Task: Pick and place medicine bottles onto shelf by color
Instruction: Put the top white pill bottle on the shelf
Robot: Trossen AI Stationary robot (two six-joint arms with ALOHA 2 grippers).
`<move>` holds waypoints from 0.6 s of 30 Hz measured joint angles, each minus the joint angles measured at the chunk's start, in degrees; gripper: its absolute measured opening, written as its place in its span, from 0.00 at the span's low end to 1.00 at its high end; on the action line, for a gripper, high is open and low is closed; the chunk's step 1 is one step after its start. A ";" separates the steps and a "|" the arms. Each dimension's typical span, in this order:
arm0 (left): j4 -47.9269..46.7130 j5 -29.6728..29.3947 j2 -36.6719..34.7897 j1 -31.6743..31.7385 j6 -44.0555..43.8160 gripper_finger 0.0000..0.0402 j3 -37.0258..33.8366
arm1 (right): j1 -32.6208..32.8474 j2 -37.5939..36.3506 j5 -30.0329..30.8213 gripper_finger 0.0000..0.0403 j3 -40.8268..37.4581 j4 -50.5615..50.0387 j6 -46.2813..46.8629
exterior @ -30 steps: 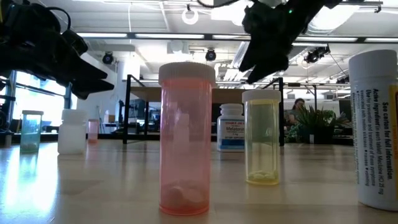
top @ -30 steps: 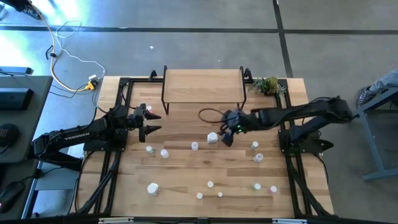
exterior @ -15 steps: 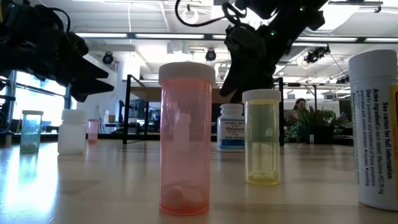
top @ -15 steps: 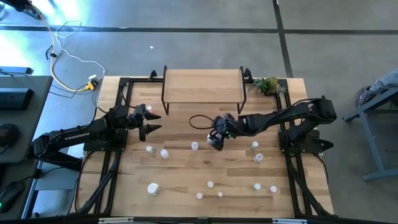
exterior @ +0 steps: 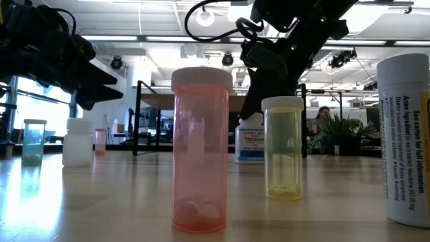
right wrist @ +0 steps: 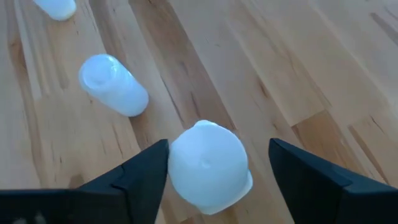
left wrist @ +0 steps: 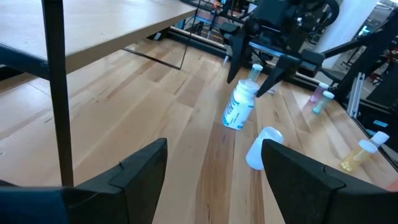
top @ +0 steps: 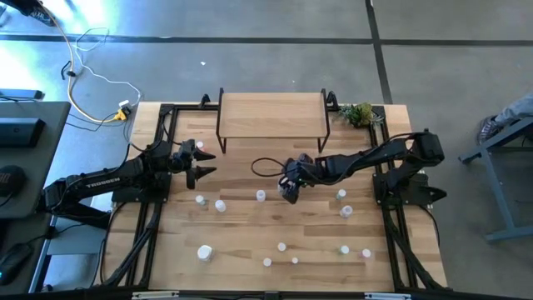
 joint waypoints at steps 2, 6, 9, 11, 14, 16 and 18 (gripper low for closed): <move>0.00 -0.01 0.01 0.01 0.00 0.63 0.01 | 0.00 0.00 -0.04 0.56 0.00 -0.38 0.02; -0.01 -0.01 0.01 0.00 0.00 0.63 0.01 | 0.00 -0.02 -0.05 0.44 0.00 -0.72 0.47; 0.00 0.00 0.00 0.00 0.00 0.63 0.02 | -0.02 -0.04 -0.61 0.38 0.00 -0.60 0.46; 0.00 -0.01 0.00 0.02 0.00 0.63 0.00 | -0.02 -0.09 -1.06 0.38 0.00 -0.55 0.78; 0.00 0.00 0.00 0.02 -0.40 0.63 0.00 | 0.00 -0.61 -1.65 0.38 -0.04 -0.75 2.60; -0.01 -0.09 0.00 0.00 -1.76 0.63 0.01 | 0.00 -1.62 -1.73 0.40 -0.04 -0.72 3.94; -0.02 -0.63 0.02 0.00 -3.03 0.63 0.00 | 0.00 -2.85 -1.57 0.41 0.57 -1.24 4.91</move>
